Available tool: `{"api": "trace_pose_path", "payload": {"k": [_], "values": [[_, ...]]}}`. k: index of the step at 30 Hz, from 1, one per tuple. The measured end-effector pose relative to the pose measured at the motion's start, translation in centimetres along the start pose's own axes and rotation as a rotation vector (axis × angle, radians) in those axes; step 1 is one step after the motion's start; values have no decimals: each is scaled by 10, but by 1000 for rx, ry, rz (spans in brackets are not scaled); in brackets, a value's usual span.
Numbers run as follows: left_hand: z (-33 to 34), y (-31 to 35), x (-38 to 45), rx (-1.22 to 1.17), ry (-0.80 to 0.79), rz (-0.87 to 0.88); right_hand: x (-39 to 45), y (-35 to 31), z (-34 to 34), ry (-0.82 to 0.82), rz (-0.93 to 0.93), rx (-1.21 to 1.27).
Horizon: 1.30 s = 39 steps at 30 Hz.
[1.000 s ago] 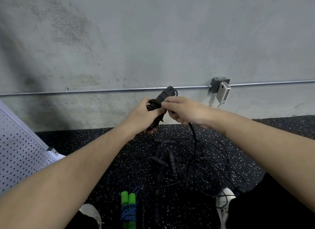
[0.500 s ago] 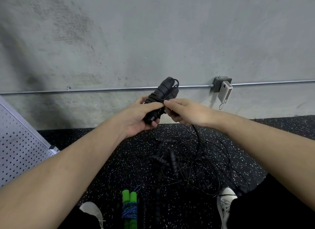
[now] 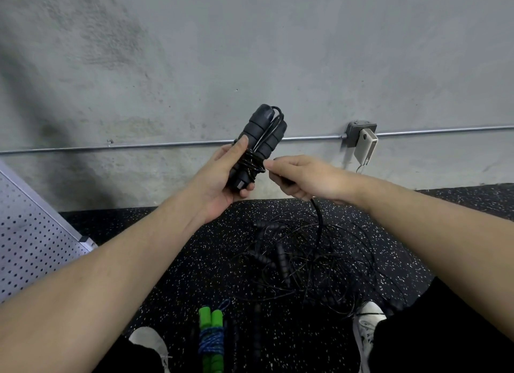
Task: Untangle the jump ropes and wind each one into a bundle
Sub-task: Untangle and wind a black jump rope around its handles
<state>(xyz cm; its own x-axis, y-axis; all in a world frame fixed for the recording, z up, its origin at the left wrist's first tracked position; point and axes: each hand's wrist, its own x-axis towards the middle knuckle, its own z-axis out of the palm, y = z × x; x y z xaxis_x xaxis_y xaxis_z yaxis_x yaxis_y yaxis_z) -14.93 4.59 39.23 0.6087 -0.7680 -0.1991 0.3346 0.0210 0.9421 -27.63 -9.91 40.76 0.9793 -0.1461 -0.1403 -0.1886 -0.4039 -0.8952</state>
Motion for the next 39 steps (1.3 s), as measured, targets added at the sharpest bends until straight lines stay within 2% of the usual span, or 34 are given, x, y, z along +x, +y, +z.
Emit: {"api": "trace_pose_path", "payload": {"k": [6, 12, 14, 19, 24, 29, 33, 39], "values": [[-5, 11, -4, -78, -15, -56, -3, 8, -8, 3, -20, -1], [-10, 11, -13, -69, -60, -97, -6, 10, -15, 11, -6, -155], [-12, 13, -14, -66, -47, -88, -5, 11, -15, 7, -23, -117], [-19, 20, -13, -116, 7, -85, -2, 17, -16, -94, -4, 174], [-24, 20, -12, -130, -6, -85, -2, 19, -15, -37, 27, -31], [-31, 20, -8, -191, -33, -89, -1, 21, -18, -77, 32, 97], [-32, 16, -8, -47, -172, -150, 3, 23, -19, 41, 84, -108], [-28, 6, -7, 377, -444, -284, 6, 30, -21, 89, 166, -151]]}}
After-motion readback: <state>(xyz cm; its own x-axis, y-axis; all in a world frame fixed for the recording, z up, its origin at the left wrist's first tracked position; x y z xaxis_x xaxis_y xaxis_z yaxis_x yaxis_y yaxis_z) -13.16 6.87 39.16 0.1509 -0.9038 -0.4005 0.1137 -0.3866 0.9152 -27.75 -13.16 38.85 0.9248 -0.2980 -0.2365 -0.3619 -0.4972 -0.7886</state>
